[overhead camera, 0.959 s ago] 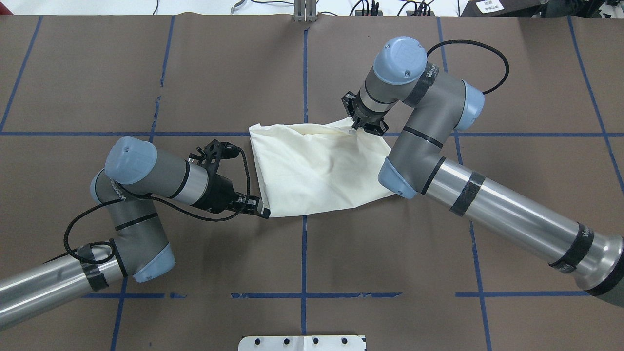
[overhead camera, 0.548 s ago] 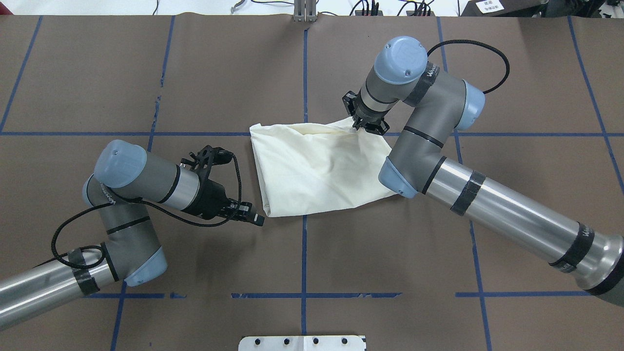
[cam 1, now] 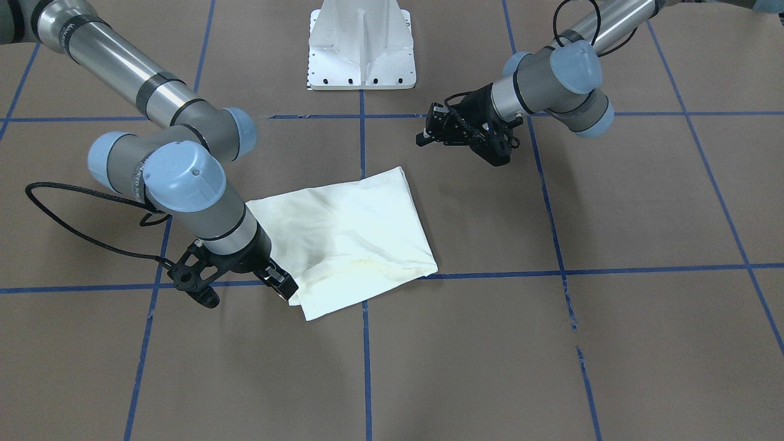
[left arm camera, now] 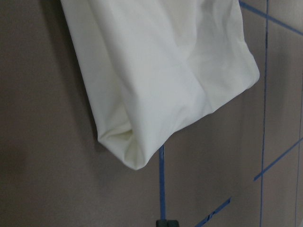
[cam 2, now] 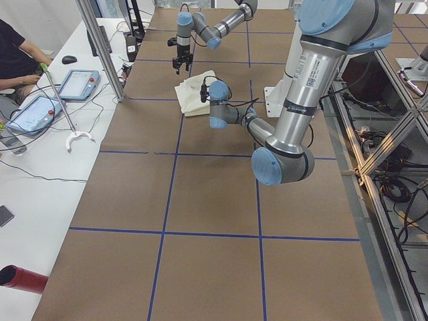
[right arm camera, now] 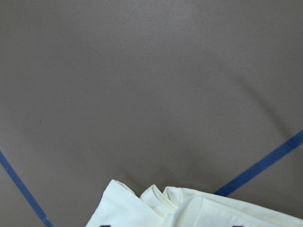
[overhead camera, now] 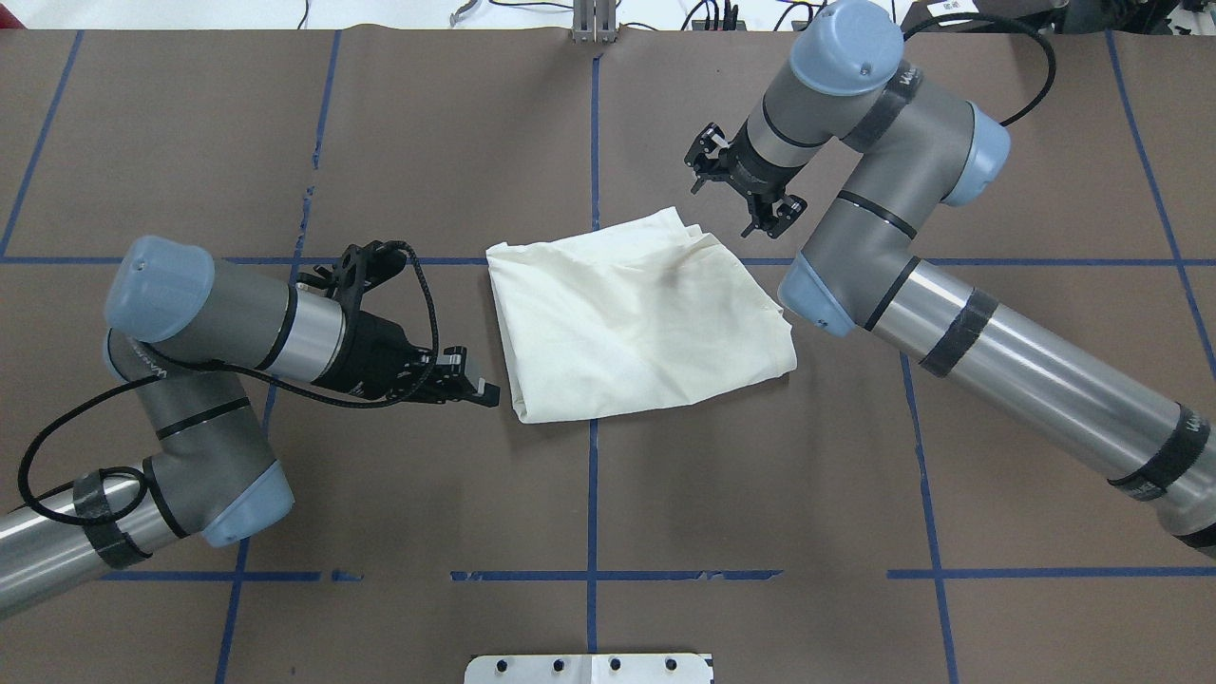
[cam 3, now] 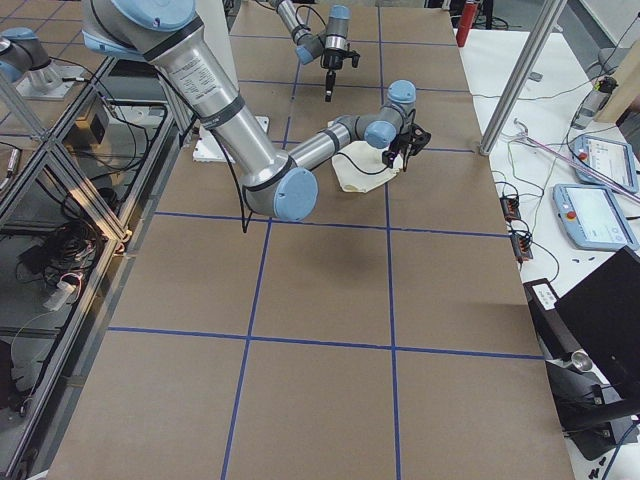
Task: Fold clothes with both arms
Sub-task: 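Open the right gripper and raise it while the left gripper smooths the near side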
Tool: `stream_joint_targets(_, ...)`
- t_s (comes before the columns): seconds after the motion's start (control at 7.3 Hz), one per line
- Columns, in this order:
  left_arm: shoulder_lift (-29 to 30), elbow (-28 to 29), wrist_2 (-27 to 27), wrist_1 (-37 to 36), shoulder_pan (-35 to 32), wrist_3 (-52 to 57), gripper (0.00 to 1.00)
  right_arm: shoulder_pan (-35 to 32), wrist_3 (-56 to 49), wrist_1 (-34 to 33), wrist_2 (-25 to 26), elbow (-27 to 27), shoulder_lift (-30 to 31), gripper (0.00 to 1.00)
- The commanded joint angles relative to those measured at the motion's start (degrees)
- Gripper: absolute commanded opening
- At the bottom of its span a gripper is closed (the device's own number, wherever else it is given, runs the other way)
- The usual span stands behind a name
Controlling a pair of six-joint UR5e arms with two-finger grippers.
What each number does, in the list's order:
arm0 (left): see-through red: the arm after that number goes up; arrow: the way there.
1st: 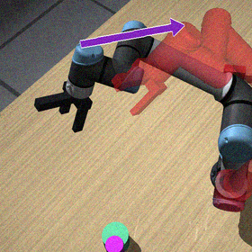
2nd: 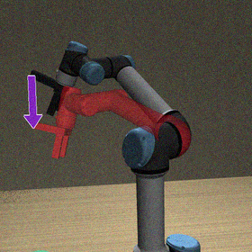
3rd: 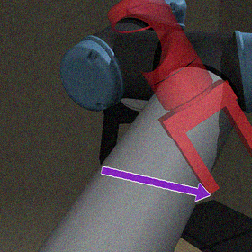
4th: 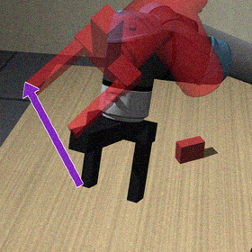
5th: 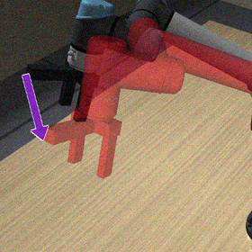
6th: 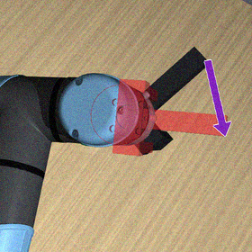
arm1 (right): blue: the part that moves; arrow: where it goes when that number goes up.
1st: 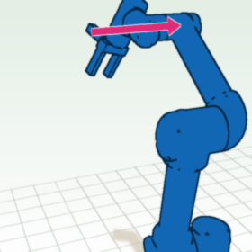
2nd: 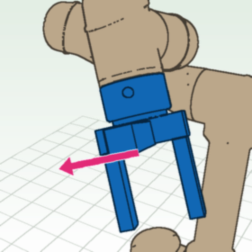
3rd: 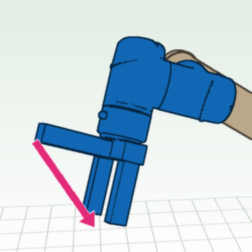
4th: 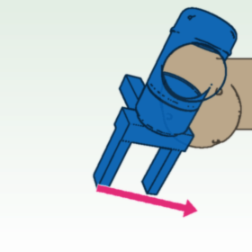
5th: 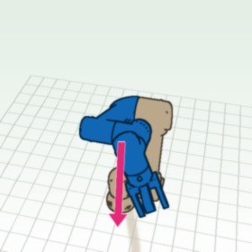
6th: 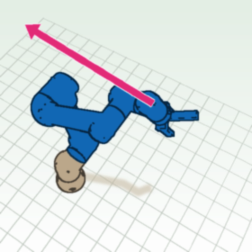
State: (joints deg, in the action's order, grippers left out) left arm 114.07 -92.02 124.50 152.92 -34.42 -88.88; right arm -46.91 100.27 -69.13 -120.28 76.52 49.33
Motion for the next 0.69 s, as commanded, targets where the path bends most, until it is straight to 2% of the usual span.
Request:
stream_joint_targets(0.0, 5.71, 2.96, -7.59, -5.17, -0.21, -0.5, 0.0, -0.72, -3.56, -0.04, -1.62, 5.46, 4.69, 1.0)
stream_joint_targets(0.27, 8.61, 8.93, -10.85, -5.17, 0.31, -0.33, 0.0, -0.9, -4.73, 0.05, -1.36, 7.33, 7.0, 1.0)
stream_joint_targets(0.55, 8.54, 10.36, -10.95, -5.26, 1.1, 0.55, 0.0, -0.81, -4.73, 0.05, -1.27, 7.33, 7.18, 1.0)
